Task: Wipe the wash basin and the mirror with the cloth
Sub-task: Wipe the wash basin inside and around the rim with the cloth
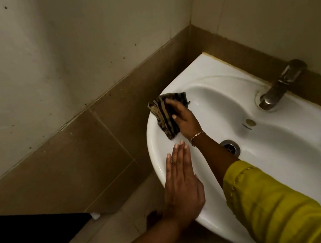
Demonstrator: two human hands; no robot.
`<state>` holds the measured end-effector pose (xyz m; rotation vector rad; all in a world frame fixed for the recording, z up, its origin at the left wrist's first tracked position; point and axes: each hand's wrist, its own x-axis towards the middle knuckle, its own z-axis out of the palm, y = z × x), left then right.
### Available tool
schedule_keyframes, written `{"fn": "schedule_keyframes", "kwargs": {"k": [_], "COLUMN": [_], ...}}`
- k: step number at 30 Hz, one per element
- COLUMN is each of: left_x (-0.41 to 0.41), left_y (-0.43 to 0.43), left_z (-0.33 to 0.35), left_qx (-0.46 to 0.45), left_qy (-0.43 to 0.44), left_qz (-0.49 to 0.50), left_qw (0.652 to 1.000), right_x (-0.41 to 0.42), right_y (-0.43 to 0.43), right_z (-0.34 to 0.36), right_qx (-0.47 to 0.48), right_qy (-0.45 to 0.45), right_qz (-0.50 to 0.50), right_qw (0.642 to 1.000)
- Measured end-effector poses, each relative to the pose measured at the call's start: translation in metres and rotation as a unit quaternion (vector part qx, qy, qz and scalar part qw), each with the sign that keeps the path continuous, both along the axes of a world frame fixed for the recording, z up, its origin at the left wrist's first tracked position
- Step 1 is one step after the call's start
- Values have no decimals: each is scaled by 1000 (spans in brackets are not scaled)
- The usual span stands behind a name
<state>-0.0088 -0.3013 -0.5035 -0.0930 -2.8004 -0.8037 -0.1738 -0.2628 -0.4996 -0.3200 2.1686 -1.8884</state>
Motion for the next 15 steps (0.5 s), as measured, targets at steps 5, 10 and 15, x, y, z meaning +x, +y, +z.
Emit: {"fn": "schedule_keyframes", "kwargs": {"k": [5, 10, 15], "left_x": [0, 1, 2], "left_y": [-1, 0, 1], "left_z": [-1, 2, 1], "left_qx": [31, 35, 66], "left_qy": [22, 40, 79], "left_qz": [5, 34, 44], "left_qw": [999, 998, 994], "right_x": [-12, 3, 36], "right_y": [-30, -20, -5], "right_z": [1, -5, -19], "right_qx": [178, 103, 51], "right_qy": [18, -10, -35], "right_qz": [-10, 64, 101], "right_qw": [984, 993, 993]}}
